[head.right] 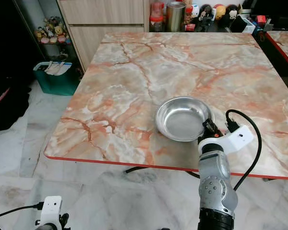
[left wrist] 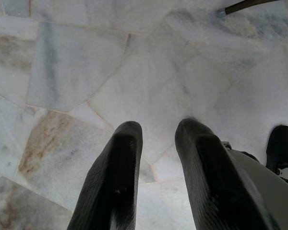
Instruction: Setting the table
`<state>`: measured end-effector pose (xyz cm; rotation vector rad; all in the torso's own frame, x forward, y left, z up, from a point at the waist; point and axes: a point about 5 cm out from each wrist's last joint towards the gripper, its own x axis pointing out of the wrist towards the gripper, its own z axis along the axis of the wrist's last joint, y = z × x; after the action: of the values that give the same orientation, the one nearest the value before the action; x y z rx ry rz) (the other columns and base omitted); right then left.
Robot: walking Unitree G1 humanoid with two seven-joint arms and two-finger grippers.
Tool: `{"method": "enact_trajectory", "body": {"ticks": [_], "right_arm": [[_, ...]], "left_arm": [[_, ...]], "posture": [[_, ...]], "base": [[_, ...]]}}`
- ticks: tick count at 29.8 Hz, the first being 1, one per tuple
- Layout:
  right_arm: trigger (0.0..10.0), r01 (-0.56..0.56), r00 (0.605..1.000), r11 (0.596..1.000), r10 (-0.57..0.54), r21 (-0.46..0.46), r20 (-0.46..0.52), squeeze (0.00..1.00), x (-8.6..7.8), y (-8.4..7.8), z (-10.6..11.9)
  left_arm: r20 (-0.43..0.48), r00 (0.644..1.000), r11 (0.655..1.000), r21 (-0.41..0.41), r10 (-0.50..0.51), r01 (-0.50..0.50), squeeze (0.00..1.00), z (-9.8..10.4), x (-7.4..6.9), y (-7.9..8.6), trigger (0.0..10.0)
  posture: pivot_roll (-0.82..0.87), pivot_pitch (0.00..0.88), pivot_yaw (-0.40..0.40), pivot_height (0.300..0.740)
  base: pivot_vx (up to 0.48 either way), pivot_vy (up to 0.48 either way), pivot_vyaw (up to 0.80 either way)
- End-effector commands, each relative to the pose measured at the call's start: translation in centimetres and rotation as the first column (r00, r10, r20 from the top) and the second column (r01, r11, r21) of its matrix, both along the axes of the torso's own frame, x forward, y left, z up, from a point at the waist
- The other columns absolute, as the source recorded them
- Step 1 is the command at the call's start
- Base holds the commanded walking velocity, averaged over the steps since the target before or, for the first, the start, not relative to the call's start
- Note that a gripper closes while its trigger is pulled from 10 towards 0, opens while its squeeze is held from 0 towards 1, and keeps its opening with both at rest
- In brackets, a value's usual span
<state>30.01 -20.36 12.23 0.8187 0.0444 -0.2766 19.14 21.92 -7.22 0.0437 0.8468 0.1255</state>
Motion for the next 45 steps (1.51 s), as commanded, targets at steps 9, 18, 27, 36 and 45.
{"method": "enact_trajectory", "body": {"ticks": [9, 18, 27, 36, 45], "right_arm": [[10.0, 0.021, 1.000, 0.999, -0.020, 0.028, -0.017, 0.00, -0.50, -0.16, -0.80], [10.0, 0.062, 0.998, 0.997, -0.061, 0.035, -0.031, 0.00, -0.43, -0.47, -0.96], [10.0, 0.062, 0.998, 0.997, -0.060, 0.046, -0.030, 0.40, -0.67, -0.10, -1.12], [10.0, 0.055, 0.998, 0.998, -0.053, 0.043, -0.032, 1.00, -0.91, 0.25, -1.24], [10.0, 0.061, 0.998, 0.998, -0.061, 0.034, -0.007, 1.00, -0.74, 0.17, -0.59]], "left_arm": [[-0.035, 0.999, 1.000, 0.010, 0.011, -0.011, 0.00, -0.31, -0.74, 0.58, 10.0], [-0.035, 0.999, 1.000, 0.014, 0.012, -0.011, 0.00, -0.24, -0.67, 0.77, 10.0], [-0.037, 0.999, 1.000, 0.015, 0.011, -0.011, 0.00, -0.24, -0.67, 0.79, 10.0], [-0.039, 0.999, 1.000, 0.012, 0.010, -0.009, 0.00, -0.31, -0.76, 0.66, 10.0], [-0.037, 0.999, 1.000, 0.010, 0.015, -0.015, 0.00, -0.29, -0.72, 0.68, 10.0]], "posture": [[-0.05, 0.136, 0.048, 0.740], [-0.05, 0.142, 0.051, 0.740], [-0.05, 0.139, 0.052, 0.740], [-0.05, 0.132, 0.052, 0.740], [-0.05, 0.131, 0.050, 0.740]], "base": [[0.000, 0.000, 0.00], [0.000, 0.000, 0.00], [0.000, 0.000, 0.00], [0.000, 0.000, 0.00], [0.000, 0.000, 0.00]]}}
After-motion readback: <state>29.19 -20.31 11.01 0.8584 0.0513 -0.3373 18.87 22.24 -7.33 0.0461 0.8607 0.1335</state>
